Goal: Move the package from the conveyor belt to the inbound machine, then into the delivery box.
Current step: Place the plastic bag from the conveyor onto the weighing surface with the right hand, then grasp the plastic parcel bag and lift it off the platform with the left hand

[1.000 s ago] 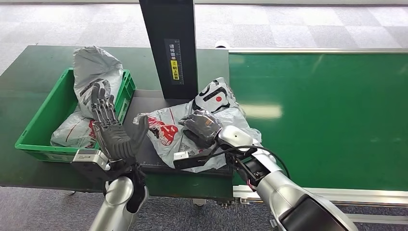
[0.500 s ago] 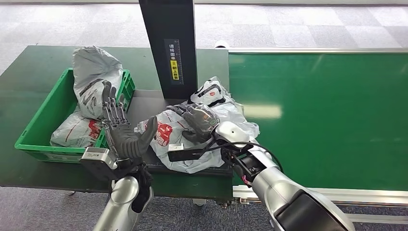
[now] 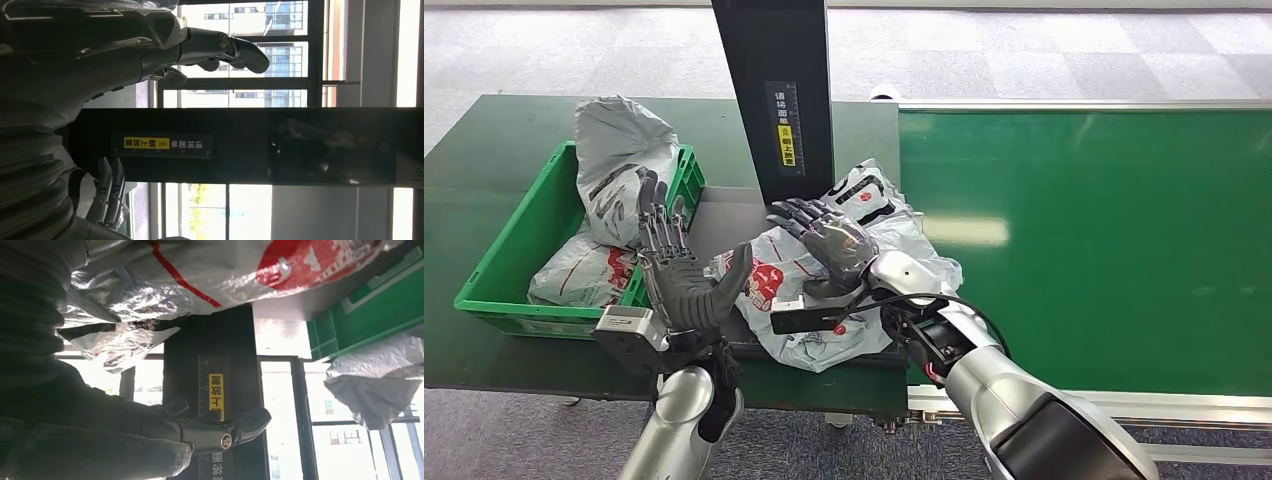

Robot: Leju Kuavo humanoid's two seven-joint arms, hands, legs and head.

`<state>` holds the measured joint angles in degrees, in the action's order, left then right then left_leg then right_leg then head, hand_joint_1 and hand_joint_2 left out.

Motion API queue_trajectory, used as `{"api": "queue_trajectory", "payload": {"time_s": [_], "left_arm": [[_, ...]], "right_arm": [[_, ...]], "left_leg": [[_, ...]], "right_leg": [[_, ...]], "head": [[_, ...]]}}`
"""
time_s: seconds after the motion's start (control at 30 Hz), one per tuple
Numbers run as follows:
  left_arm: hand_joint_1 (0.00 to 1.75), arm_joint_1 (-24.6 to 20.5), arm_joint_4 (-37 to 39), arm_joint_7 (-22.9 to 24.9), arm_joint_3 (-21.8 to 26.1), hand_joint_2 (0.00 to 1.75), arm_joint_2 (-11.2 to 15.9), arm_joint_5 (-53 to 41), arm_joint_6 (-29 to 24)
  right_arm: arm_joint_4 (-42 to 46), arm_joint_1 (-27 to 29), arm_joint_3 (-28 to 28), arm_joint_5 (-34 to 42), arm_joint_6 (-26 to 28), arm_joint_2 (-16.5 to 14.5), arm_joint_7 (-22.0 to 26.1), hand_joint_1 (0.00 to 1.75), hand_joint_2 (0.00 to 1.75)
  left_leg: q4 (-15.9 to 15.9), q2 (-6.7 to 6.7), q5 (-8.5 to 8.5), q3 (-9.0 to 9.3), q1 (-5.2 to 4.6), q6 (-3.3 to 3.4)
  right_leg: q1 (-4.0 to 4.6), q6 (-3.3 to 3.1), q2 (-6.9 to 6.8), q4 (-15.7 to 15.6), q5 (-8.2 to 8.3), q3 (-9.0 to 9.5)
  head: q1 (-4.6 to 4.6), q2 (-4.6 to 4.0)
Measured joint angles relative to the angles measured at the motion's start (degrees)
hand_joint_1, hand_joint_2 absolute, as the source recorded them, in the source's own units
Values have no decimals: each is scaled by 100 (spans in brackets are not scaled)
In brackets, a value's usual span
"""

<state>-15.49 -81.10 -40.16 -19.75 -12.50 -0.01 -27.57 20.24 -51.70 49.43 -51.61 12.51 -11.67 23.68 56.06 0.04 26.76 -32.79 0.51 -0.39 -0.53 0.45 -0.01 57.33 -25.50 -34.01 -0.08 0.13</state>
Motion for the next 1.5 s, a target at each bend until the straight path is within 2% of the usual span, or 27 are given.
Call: {"api": "queue_trajectory", "payload": {"time_s": [0.17,0.33,0.4,0.47,0.53,0.8,0.9,0.97,1.03,1.13,1.23,1.3,1.43,1.5], "left_arm": [[0,1,2,1,2,175,0,-23,75],[0,11,5,-1,17,175,11,16,222],[0,22,49,0,37,175,16,94,533],[0,37,144,1,62,175,17,167,872],[0,58,230,1,92,175,18,193,1055],[0,133,468,1,307,175,38,242,1504],[0,164,566,1,420,175,95,403,1926],[0,207,664,5,477,175,153,490,2323],[0,288,700,9,517,175,208,386,2474],[0,422,703,80,601,175,246,12,2106],[0,481,744,506,656,175,269,-715,1469],[0,480,842,853,626,175,285,-1362,1209],[0,460,1030,1156,546,175,287,-2072,991],[0,391,1175,1612,449,175,302,-2860,965]], "right_arm": [[13,45,-347,637,-46,-1,600,0,175],[235,250,-934,1563,-19,-12,1290,0,175],[470,405,-1236,2227,-492,11,1473,0,175],[823,637,-1585,3109,-1315,76,1574,0,175],[1176,879,-1926,3736,-1900,169,1614,0,175],[2229,1460,-2700,4922,-2928,500,1642,0,175],[2742,1686,-2904,4887,-2612,622,1482,0,175],[3164,1921,-3033,4883,-2358,708,1157,0,175],[3577,2248,-3197,5049,-2310,820,797,0,175],[4142,2880,-3520,5372,-2419,1078,444,0,175],[4620,3512,-3965,5763,-2645,1284,318,0,175],[4873,3873,-4228,5811,-2702,1323,299,0,175],[5189,4274,-4501,5756,-2727,1330,263,0,175],[5260,4360,-4574,5755,-2732,1309,194,0,175]], "left_leg": [[0,0,0,0,0,0],[0,-1,0,0,0,0],[0,0,0,0,0,0],[0,-1,0,0,0,0],[0,-2,0,-1,-1,0],[0,1,1,0,-1,0],[0,1,1,0,0,0],[-1,1,1,0,0,-1],[-1,-3,2,-1,0,-1],[0,-12,5,-6,-2,1],[0,-18,11,-10,-3,3],[-1,-13,13,-11,-3,4],[-1,5,13,-4,-2,3],[-2,2,12,-1,-1,3]], "right_leg": [[0,0,0,0,0,1],[0,0,0,0,0,0],[0,0,0,0,0,-1],[0,0,-1,-1,-1,-1],[-1,0,-2,-1,-1,0],[-1,0,2,-1,0,-1],[0,-1,2,-1,-1,-2],[0,-1,2,-1,-1,-3],[0,0,-1,-2,-3,-3],[-2,2,-11,-4,-5,-1],[-4,4,-12,-7,-6,-2],[-4,4,-9,-8,-6,-2],[-3,2,4,-7,-4,-4],[-1,1,1,-7,-5,-1]], "head": [[1,0],[0,1],[0,0],[1,0],[1,0],[0,0],[0,0],[0,0],[-1,0],[0,0],[1,0],[1,0],[-2,0],[-1,0]]}}
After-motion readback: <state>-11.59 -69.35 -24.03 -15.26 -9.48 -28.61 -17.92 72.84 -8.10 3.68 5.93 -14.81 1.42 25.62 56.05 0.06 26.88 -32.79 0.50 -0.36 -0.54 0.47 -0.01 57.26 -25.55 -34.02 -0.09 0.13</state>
